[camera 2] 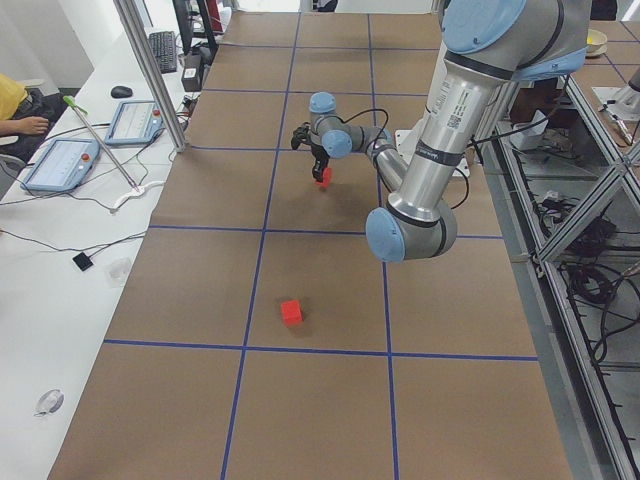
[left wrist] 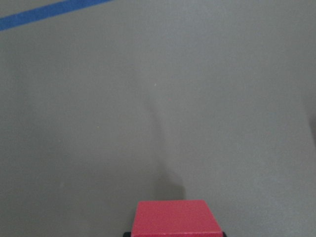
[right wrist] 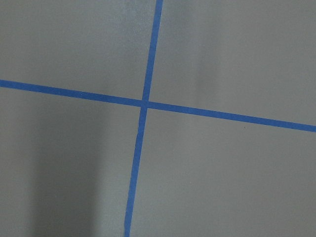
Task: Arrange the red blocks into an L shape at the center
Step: 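Carry the cube with the left gripper beside the center cube, nearer the robot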
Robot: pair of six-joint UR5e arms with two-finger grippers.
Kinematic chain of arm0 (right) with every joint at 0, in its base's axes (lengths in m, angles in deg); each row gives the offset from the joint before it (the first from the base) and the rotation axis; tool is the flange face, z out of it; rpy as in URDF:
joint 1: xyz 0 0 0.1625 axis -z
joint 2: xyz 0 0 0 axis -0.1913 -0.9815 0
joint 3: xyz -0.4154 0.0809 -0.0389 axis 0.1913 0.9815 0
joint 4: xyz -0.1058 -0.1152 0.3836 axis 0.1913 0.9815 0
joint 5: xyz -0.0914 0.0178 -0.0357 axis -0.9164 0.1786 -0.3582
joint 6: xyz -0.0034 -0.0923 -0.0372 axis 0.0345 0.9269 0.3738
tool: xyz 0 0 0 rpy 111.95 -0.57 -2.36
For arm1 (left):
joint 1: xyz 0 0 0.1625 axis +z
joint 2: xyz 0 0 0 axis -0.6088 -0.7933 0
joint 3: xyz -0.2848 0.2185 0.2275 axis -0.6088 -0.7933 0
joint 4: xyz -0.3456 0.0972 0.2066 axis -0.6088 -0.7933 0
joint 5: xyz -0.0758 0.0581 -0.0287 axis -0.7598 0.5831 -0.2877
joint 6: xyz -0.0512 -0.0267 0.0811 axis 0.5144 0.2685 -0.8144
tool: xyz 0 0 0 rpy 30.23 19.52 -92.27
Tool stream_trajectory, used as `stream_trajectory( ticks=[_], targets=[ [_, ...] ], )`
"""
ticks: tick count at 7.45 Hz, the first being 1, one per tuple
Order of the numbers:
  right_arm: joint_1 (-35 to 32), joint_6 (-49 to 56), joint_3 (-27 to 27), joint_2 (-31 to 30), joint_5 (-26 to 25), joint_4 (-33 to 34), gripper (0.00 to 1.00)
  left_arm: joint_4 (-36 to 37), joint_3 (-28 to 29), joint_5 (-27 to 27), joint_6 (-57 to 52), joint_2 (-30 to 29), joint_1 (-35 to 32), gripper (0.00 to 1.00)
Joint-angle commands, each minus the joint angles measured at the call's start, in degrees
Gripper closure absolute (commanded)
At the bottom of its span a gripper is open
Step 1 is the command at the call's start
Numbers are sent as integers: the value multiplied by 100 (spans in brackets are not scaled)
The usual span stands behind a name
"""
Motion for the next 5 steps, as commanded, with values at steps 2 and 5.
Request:
stream_trajectory(
  ticks=[2,5],
  targets=[
    [0,2,0,1,0,0,1,888,471,-73,303,-1146,-102,69],
    [0,3,9,1,0,0,1,766,2167,-55,770,-2606,-93,69]
  ],
)
